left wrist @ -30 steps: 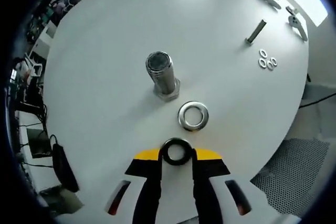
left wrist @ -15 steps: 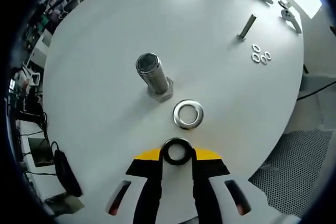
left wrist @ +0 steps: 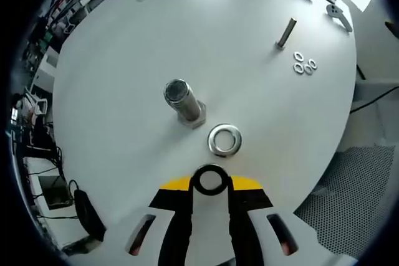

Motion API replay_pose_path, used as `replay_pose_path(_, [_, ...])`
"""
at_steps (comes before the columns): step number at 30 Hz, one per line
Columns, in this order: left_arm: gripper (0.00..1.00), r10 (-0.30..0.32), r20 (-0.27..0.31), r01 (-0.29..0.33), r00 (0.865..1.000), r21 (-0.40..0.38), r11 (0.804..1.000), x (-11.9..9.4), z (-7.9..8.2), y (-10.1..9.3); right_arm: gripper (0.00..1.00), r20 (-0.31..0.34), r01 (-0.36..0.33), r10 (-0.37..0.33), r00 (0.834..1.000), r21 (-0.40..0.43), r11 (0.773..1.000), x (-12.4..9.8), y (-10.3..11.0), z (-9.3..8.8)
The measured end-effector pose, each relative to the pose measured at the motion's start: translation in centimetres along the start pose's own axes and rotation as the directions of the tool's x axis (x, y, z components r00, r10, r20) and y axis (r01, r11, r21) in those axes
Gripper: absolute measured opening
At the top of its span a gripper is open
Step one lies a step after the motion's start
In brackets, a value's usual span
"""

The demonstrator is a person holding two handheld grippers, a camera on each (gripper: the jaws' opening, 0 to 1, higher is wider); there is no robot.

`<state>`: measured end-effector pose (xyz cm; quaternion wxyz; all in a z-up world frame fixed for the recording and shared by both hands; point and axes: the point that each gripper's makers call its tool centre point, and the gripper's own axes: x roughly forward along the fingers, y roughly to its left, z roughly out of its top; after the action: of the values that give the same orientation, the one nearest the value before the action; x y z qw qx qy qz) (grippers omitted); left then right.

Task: Place the washer onto the threaded stud by aligning its center hole with the stud, sliding it down to the base, and recovering from edge contact or off-axis alignment until the washer reaches the visible bottom stop.

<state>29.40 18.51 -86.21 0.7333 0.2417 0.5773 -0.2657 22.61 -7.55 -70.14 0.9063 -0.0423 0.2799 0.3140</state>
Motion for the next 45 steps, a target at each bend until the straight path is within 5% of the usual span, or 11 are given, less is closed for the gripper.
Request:
replay_pose_path(9, [0.19, 0.003, 0.025, -0.004, 1.000, 0.037, 0.999, -1.2, 0.7, 0.3, 0.43, 0.001, 0.000, 0.000, 1.000, 0.003, 1.000, 0.0, 0.0, 0.0])
replay_pose_path(18, [0.19, 0.006, 0.076, -0.016, 0.997, 0.135, 0.991, -3.3, 2.8, 0.6, 0.43, 0.000, -0.002, 0.002, 1.000, 0.004, 1.000, 0.0, 0.0, 0.0])
replay_pose_path(28, [0.19, 0.009, 0.144, -0.030, 0.990, 0.146, 0.989, -5.2, 5.6, 1.5, 0.43, 0.002, -0.007, 0.006, 1.000, 0.007, 1.000, 0.0, 0.1, 0.0])
replay_pose_path(38, [0.19, 0.012, 0.140, -0.036, 0.990, 0.169, 0.985, -5.0, 8.0, 1.7, 0.43, 0.001, -0.007, 0.007, 1.000, 0.007, 1.000, 0.0, 0.1, 0.0])
replay_pose_path(45, [0.19, 0.013, 0.091, -0.030, 0.996, 0.190, 0.981, -4.0, 7.8, 2.1, 0.43, 0.005, -0.004, 0.004, 1.000, 0.012, 1.000, 0.0, 0.0, 0.0])
